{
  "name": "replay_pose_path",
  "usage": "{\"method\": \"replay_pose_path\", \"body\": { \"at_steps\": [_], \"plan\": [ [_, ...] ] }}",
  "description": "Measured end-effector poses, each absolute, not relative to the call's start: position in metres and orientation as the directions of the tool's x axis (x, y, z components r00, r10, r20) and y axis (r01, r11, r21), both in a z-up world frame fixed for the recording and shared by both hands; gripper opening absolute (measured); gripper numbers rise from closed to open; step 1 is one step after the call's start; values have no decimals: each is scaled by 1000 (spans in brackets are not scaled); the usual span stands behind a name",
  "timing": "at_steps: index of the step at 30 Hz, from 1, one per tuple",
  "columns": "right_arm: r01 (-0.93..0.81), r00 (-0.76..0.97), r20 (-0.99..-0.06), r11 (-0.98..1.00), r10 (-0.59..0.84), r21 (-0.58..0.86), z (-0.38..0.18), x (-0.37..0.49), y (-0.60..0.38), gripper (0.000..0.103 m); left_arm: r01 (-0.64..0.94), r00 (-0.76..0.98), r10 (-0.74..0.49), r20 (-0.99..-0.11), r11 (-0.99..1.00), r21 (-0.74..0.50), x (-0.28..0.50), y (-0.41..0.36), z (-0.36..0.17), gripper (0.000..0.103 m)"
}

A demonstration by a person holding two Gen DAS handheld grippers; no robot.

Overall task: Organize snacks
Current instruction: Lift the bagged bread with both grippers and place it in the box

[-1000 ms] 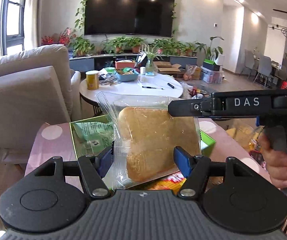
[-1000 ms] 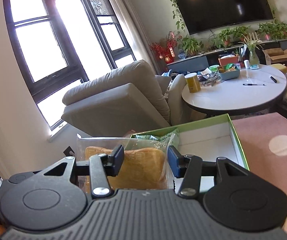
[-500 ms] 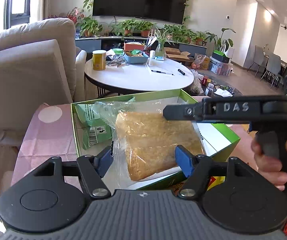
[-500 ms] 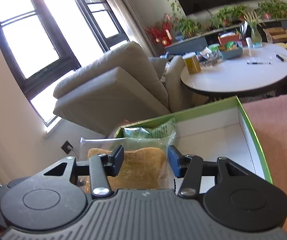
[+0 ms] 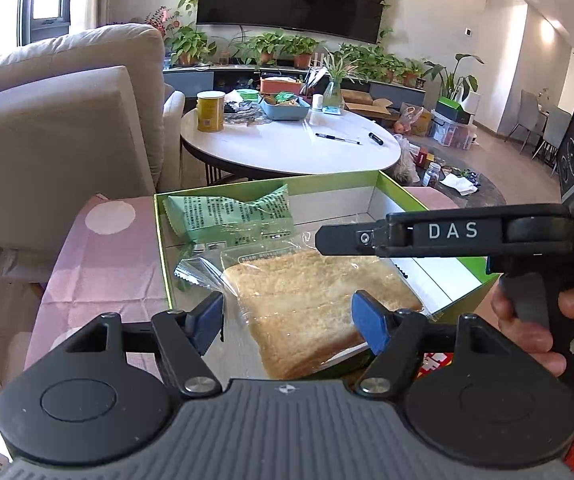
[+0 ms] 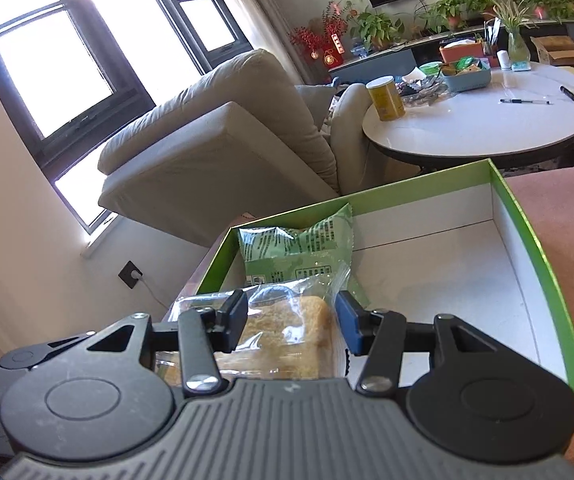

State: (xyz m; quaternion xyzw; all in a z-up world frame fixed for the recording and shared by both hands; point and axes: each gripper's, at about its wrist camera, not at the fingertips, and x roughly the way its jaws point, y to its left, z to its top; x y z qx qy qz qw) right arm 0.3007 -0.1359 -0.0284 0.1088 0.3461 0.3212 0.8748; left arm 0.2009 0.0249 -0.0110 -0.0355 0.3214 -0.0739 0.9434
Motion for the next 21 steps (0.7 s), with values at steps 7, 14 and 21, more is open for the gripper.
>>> {"method": "replay_pose_path", "body": {
  "at_steps": [7,14,21],
  "plan": [
    [-487,563,-535,776,630,402,-29,304,-130,59,102,789,-133,-599,991,-87,204,26,-14,67],
    [-466,551,-581,798,599,381,-39,304,-133,66,90,784,-93,-614,995,-36,200,28,-19,67],
    [-466,565,-567,799,599,380,-31,300,-137,67,84,790,-95,-606,995,-46,196,30,-16,70]
  ]
}}
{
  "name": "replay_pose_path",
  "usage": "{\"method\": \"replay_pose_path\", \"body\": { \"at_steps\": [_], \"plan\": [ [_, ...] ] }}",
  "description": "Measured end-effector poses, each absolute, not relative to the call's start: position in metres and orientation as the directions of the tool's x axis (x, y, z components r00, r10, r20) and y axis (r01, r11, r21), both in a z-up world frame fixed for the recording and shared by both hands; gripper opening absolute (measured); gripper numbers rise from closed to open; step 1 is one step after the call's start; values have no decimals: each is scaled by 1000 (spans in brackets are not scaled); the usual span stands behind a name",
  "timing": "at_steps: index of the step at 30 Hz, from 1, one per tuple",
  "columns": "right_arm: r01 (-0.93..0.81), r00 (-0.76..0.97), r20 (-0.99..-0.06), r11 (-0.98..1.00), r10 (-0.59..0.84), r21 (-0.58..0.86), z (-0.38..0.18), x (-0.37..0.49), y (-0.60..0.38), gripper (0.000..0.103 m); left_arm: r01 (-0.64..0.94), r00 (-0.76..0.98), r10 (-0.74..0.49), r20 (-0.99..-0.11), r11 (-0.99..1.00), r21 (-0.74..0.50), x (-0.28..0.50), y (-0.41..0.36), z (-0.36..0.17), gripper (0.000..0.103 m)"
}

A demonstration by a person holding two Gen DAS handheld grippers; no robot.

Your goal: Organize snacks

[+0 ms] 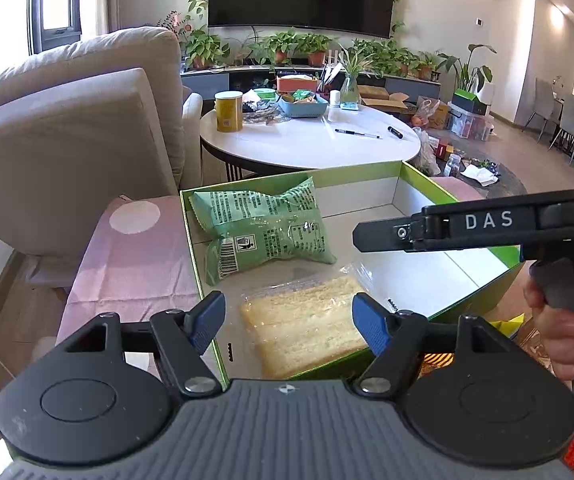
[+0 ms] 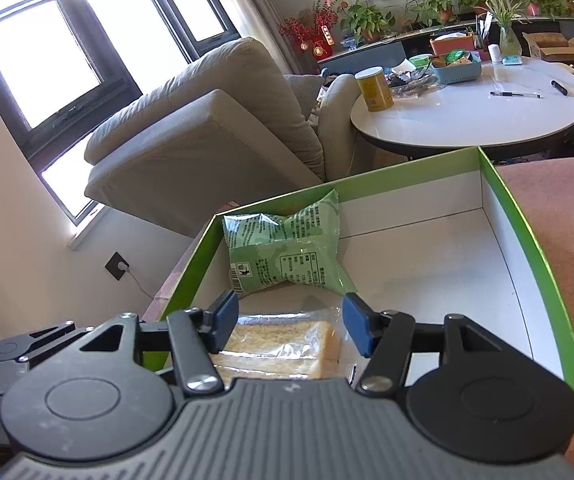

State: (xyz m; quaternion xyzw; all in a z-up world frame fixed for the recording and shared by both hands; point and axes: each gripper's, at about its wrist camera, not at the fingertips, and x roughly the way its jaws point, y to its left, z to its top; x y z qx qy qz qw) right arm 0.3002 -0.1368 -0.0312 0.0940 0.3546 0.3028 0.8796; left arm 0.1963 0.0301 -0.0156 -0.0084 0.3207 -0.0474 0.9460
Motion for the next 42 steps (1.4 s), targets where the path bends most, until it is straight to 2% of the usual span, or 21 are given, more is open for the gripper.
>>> {"method": "replay_pose_path", "body": {
  "at_steps": [2,17,29,42],
  "plan": [
    [-472,570,-559,797,603,378,-28,297,-137,67,82,796,-92,-598,996,-45,193,30,-13,74],
    [-522,598,-520,789,609,323,3,266,-140,67,84,824,-102,-557,995,-58,169,27,6,79],
    [-472,639,-505,814,581,340,11,234,-168,68,70,850,-99,-518,995,-74,132,29,22,84],
    [-421,657,-536,847,531,324,1,204,-188,68,106,830,-134,-541,991,-82,108,18,11,85]
  ]
}}
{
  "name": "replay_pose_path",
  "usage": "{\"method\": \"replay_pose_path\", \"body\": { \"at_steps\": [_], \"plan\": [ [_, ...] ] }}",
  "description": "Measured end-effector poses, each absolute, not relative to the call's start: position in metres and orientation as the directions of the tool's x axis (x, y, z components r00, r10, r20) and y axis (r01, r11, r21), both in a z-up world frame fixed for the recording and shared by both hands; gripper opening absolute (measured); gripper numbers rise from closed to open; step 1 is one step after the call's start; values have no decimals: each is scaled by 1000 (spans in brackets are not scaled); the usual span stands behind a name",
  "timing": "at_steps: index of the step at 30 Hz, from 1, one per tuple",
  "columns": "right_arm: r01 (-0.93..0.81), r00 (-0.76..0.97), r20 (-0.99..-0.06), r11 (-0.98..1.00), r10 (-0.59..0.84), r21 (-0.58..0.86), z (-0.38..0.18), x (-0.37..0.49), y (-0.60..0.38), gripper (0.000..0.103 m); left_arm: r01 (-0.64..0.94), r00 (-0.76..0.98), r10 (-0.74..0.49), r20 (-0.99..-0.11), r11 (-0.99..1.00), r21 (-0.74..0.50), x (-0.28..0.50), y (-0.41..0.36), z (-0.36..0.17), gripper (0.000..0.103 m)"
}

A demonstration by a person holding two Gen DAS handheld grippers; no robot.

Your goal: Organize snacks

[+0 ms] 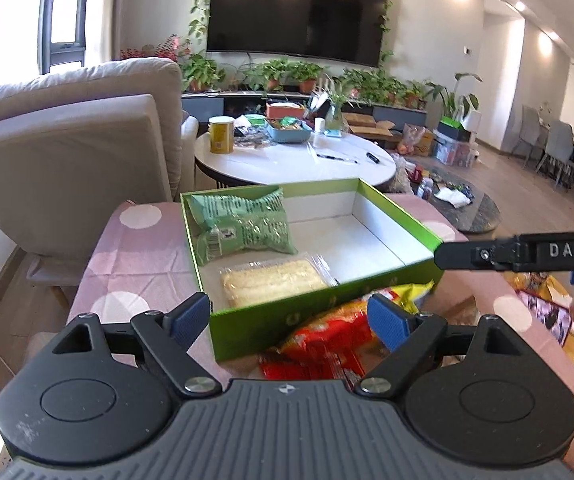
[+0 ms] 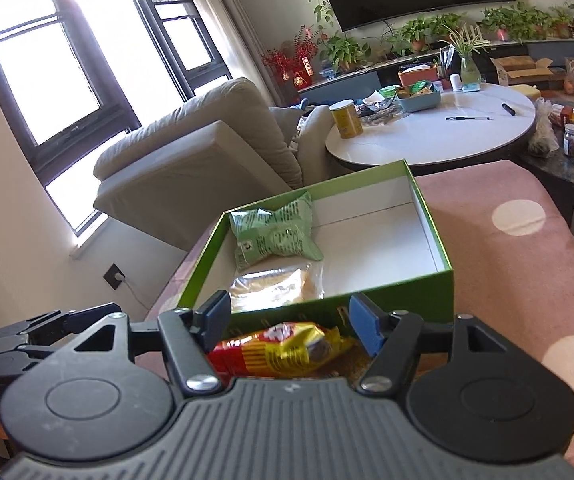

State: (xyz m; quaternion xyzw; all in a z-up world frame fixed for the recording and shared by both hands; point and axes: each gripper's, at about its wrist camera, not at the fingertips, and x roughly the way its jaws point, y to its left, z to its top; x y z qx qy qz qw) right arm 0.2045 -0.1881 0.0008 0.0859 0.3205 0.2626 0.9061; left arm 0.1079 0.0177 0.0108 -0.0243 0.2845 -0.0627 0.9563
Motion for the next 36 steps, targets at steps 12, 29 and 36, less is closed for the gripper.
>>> {"method": "replay_pose_path", "body": {
  "at_steps": [12,29,36],
  "plan": [
    [-549,607,-635,830,477,98,-37,204,-180,77,212,775,-152,-613,977,25,113,-10,-30,83],
    [-598,570,-632,792,526,120,-43,223,-171,77,215,744,-179,-643,976,-23,135,-10,-47,73],
    [-632,529,-633,760,566,152,-45,231,-167,77,214,735,-188,-651,976,-40,142,-7,-51,68]
  ]
}}
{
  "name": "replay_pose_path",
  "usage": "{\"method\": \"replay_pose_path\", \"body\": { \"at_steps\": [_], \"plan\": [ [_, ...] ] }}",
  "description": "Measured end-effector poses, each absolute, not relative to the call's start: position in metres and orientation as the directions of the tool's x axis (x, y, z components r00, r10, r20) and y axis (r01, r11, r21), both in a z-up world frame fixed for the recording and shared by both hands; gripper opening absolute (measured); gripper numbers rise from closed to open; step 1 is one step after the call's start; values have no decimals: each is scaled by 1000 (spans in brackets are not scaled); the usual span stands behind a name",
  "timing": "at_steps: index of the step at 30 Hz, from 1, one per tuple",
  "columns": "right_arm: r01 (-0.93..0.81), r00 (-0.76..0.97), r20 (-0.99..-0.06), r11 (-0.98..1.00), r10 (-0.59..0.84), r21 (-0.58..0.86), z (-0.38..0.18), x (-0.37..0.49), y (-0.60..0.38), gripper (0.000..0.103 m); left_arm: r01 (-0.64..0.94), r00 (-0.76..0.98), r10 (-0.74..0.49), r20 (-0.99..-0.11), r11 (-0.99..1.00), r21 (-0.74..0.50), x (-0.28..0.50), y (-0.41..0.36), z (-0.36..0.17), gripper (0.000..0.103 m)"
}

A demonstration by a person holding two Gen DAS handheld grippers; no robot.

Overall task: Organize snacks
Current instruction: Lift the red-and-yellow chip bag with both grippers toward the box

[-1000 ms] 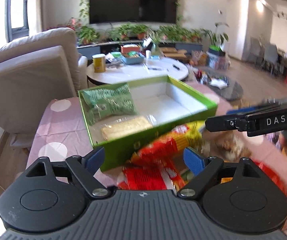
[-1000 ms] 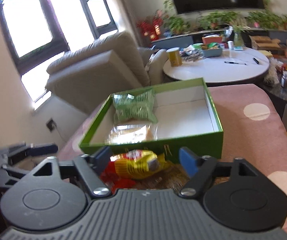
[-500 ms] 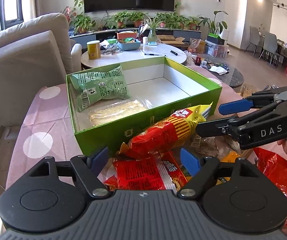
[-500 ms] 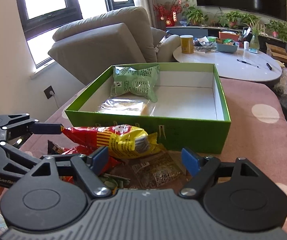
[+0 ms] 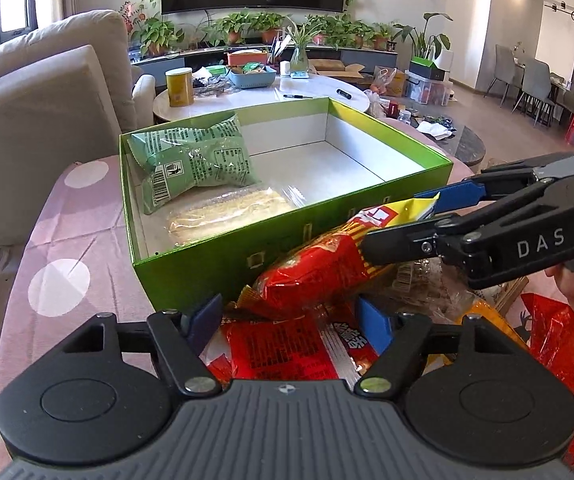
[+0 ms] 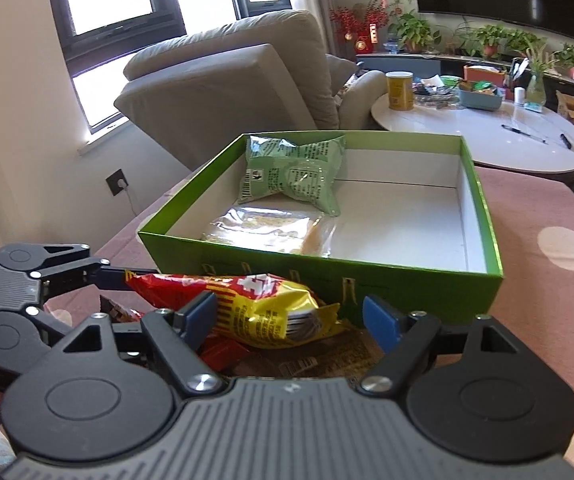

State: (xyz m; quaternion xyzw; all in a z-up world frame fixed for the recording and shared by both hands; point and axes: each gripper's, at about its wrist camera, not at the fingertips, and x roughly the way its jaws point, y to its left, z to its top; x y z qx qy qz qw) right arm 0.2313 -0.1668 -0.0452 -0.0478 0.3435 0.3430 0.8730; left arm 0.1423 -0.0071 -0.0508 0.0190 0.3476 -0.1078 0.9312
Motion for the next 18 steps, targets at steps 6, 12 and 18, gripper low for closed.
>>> {"method": "replay_pose_path", "body": {
  "at_steps": [6,12,18],
  "plan": [
    [-642,487,-627,736,608,215,-47,237,-165,76,234,730,-207,-651,971,-46,149,-8,-53,62],
    [-641,497,-612,736,616,220,-43,232,-161,76,243,733,-223,-642,968,-59,148,-9,-48,60],
    [-656,527,-567,727,633,203,-24,214,-160,75,265,767,-245,-593,963,-56,133,-12,-26,60]
  ]
}}
